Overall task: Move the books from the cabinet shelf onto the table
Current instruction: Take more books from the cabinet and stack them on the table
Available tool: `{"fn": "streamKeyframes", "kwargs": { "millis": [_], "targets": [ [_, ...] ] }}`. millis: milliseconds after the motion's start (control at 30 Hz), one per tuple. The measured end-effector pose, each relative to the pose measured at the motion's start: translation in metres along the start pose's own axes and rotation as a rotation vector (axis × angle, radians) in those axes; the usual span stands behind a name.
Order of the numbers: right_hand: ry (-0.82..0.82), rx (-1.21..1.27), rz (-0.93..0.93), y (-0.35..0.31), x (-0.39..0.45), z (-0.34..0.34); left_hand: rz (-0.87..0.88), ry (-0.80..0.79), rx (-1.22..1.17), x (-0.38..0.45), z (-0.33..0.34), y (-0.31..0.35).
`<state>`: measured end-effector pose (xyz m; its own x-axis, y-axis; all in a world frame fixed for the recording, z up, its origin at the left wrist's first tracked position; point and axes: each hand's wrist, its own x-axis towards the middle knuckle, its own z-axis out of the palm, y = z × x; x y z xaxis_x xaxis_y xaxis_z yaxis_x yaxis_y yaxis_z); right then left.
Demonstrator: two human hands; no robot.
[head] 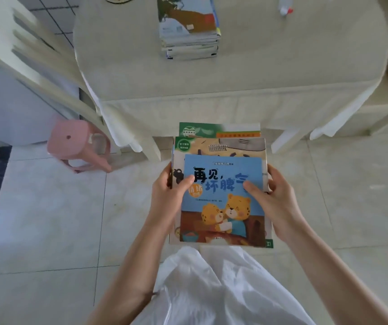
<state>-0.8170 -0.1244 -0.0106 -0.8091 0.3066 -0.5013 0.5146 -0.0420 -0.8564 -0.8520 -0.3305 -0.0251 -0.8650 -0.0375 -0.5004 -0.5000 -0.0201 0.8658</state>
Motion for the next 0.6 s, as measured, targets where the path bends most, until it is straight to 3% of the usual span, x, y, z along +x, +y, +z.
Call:
{"fn": "streamKeyframes", "kwargs": {
  "millis": [267,600],
  "targets": [
    [-0.196,-0.127,-0.118,-0.087,0.12,-0.001,0.031,0.124,-0.16,0.077,0.041,0.058],
    [-0.266,-0.173,-0.092,-0.149,0.221,0.041,0.055,0.251,-0.193,0.163,0.038,0.11]
  ]
}}
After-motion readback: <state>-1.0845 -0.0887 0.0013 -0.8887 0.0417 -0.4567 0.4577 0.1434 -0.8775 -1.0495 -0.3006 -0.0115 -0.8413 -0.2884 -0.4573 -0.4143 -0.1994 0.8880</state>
